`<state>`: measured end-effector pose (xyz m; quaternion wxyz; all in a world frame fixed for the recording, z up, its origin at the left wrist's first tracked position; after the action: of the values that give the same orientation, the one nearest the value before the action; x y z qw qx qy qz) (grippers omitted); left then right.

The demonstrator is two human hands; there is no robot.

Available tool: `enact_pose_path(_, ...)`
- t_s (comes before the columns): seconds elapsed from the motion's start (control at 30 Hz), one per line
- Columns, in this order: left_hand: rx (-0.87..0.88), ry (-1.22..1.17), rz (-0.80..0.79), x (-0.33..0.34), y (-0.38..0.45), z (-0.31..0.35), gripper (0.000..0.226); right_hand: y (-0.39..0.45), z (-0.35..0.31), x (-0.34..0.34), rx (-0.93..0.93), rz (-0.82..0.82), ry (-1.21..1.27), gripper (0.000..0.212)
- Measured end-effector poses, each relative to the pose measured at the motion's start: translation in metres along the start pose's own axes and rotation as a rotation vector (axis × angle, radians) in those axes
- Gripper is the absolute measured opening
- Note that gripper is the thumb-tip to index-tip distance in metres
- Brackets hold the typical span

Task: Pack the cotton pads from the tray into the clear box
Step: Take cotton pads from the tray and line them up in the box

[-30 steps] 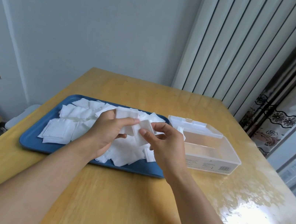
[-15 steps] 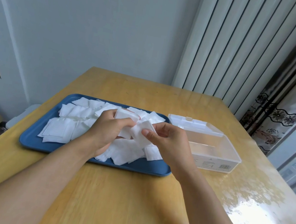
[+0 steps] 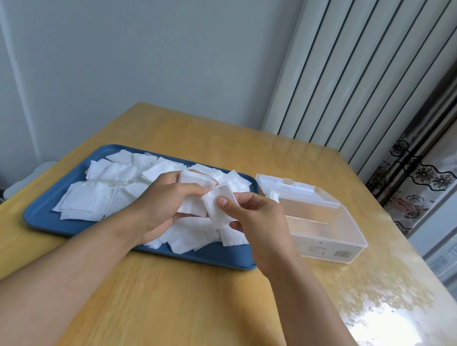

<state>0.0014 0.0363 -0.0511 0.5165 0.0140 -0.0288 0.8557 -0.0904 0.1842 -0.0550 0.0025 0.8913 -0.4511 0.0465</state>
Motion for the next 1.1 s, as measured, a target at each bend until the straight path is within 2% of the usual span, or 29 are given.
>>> enact_pose_path(0.07, -0.012, -0.040, -0.015, 0.000, 0.001, 0.000, 0.016, 0.001, 0.001, 0.002, -0.010, 0.038, 0.042, 0.016)
enact_pose_path(0.13, -0.035, -0.085, -0.043, 0.000, 0.003, -0.001, 0.023, 0.002, 0.002, 0.002, -0.015, 0.064, 0.066, 0.029)
enact_pose_path(0.2, -0.053, -0.084, -0.053, 0.001, 0.004, -0.003, 0.029, 0.002, 0.001, 0.001, -0.022, 0.045, 0.025, 0.032)
enact_pose_path(0.33, -0.037, -0.031, 0.053, 0.002, 0.004, -0.006, 0.028, -0.001, -0.005, -0.003, -0.100, 0.071, -0.087, 0.010)
enact_pose_path(0.43, -0.031, -0.008, 0.084, 0.003, 0.004, -0.008, 0.027, -0.003, -0.008, 0.000, -0.079, 0.024, -0.018, 0.005)
enact_pose_path(0.57, -0.075, -0.133, -0.004, 0.012, 0.000, -0.008, 0.031, -0.007, -0.004, 0.014, -0.034, -0.020, 0.091, 0.011)
enact_pose_path(0.77, -0.059, -0.334, -0.154, 0.021, -0.002, -0.004, 0.055, -0.008, -0.001, 0.018, -0.041, 0.035, 0.161, 0.019)
enact_pose_path(0.8, -0.042, -0.330, -0.172, 0.022, -0.004, -0.004, 0.054, -0.009, -0.001, 0.018, -0.045, 0.038, 0.174, 0.018)
enact_pose_path(0.9, 0.046, -0.233, -0.214, 0.025, -0.007, -0.003, 0.032, -0.009, -0.001, 0.019, -0.050, 0.048, 0.203, 0.016)
enact_pose_path(1.0, 0.078, -0.129, -0.208, 0.026, -0.009, -0.006, 0.034, -0.010, -0.001, 0.019, -0.066, 0.076, 0.201, 0.017)
enact_pose_path(1.1, 0.044, -0.186, -0.116, 0.027, -0.010, -0.006, 0.034, -0.008, 0.000, 0.015, -0.226, 0.219, -0.074, 0.019)
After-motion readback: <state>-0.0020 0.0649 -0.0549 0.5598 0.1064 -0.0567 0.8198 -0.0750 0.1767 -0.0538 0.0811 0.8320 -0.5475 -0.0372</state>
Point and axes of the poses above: each hand's wrist, its own y-axis towards the middle knuckle, its own x-axis out of the palm, z = x × y, the point moved 1 cm from there along y, towards the middle knuckle, and after that the axes turned 9 degrees about y, right-handed, at the moved point
